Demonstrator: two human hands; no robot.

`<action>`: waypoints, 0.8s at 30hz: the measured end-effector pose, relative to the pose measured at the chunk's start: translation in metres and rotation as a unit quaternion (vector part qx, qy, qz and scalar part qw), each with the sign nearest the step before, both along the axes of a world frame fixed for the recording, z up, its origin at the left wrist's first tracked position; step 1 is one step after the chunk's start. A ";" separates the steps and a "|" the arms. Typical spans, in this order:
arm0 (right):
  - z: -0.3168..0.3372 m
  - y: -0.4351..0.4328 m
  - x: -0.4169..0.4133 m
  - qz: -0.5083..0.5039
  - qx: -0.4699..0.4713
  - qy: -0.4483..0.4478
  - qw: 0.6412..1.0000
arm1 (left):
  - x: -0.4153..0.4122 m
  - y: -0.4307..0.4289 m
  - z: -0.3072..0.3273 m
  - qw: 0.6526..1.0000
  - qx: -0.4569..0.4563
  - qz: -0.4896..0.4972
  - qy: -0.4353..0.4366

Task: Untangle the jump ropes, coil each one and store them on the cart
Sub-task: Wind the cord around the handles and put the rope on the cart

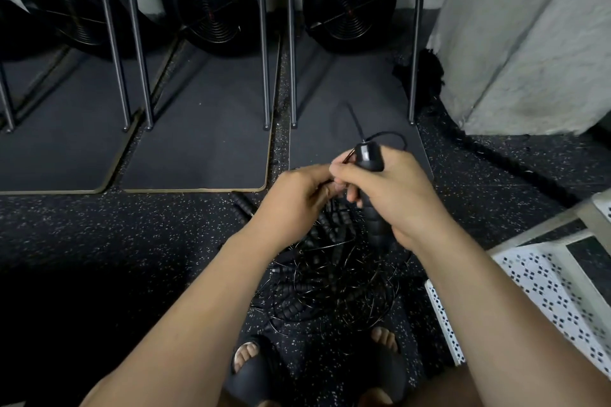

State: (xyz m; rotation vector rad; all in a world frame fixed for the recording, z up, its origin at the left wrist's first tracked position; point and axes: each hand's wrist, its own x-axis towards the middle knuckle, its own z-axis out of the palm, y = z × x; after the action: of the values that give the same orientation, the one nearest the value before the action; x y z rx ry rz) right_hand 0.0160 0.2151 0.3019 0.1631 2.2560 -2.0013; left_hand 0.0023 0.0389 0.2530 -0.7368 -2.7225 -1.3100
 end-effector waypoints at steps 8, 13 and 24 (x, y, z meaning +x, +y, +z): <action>0.016 -0.004 0.006 -0.002 -0.036 0.036 0.999 | -0.001 -0.006 -0.011 0.998 -0.029 0.020 -0.054; 0.032 0.010 0.006 -0.040 -0.135 0.071 0.987 | -0.003 -0.008 -0.013 0.994 -0.028 0.046 -0.098; 0.038 0.031 -0.001 -0.135 -0.271 0.080 0.950 | -0.005 -0.009 -0.015 0.990 -0.087 0.059 -0.092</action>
State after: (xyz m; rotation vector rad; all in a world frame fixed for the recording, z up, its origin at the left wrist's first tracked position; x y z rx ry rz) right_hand 0.0153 0.2457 0.3400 0.2729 1.7411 -2.7856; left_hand -0.0032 0.0299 0.2381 -0.4772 -3.0028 -1.1839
